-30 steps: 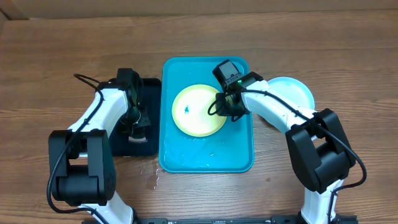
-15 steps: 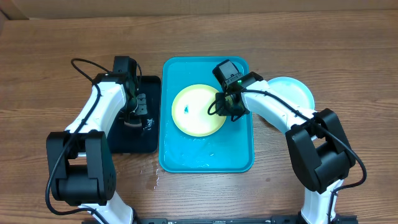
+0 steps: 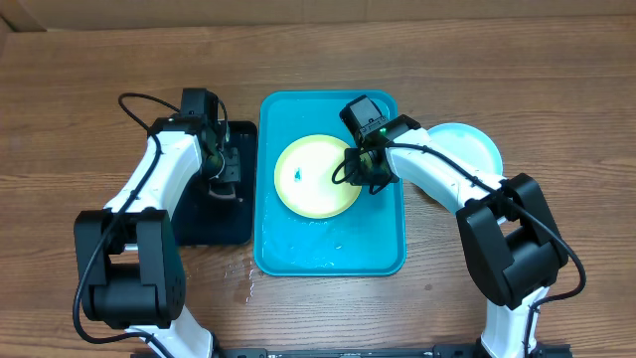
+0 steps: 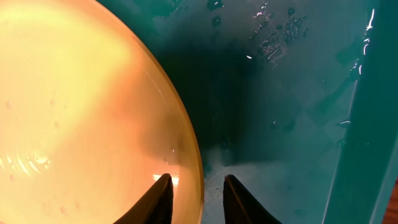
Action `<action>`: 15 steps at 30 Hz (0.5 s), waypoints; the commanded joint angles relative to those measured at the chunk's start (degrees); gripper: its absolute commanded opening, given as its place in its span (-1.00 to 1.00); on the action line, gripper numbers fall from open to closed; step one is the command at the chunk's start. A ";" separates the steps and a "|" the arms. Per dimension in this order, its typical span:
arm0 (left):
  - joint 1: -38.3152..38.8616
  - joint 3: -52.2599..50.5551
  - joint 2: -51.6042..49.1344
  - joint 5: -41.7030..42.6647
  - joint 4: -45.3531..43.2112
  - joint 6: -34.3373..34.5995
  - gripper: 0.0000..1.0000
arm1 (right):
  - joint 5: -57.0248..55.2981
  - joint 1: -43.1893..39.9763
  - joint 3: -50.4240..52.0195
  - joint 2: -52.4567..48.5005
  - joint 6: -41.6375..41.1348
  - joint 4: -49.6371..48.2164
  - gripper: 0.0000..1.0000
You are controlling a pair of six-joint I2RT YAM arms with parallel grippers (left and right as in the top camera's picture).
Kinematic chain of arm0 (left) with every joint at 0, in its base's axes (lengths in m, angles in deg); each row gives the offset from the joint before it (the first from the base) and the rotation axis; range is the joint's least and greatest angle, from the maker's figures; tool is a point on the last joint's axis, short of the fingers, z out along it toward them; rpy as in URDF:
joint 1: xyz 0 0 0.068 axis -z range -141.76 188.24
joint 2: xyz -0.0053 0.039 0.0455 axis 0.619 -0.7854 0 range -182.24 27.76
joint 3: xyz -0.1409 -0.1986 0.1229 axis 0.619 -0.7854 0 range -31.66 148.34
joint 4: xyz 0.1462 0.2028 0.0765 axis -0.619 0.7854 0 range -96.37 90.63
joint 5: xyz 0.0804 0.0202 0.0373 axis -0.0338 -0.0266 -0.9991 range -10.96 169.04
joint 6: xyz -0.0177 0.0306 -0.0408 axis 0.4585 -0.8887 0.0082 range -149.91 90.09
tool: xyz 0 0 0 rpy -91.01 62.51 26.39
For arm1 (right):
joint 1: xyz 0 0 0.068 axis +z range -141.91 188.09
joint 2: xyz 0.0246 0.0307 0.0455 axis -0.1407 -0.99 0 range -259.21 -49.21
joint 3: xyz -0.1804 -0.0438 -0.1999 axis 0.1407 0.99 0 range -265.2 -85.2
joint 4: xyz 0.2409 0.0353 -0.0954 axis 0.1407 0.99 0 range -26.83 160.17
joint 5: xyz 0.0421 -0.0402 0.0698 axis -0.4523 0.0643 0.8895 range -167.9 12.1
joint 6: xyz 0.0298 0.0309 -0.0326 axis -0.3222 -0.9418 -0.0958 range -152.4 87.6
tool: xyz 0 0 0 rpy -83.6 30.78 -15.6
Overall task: Clean dirty plates on tray and stack at the side
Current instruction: 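Grasp the sponge with the left gripper and lift it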
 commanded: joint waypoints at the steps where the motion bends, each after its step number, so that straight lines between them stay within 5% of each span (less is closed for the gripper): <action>1: 0.17 -2.60 1.09 3.41 -0.66 -1.53 -0.92 | 0.31 -0.22 0.35 -0.28 -0.22 0.13 -0.42; 11: 0.17 -4.96 0.98 6.67 -2.01 -3.56 -0.92 | 0.31 -0.22 0.35 -0.28 -1.55 0.15 -0.42; 15: 0.15 -5.01 0.98 6.69 -2.86 -3.34 -0.43 | 0.28 -0.22 0.35 -0.28 -1.51 0.20 -0.42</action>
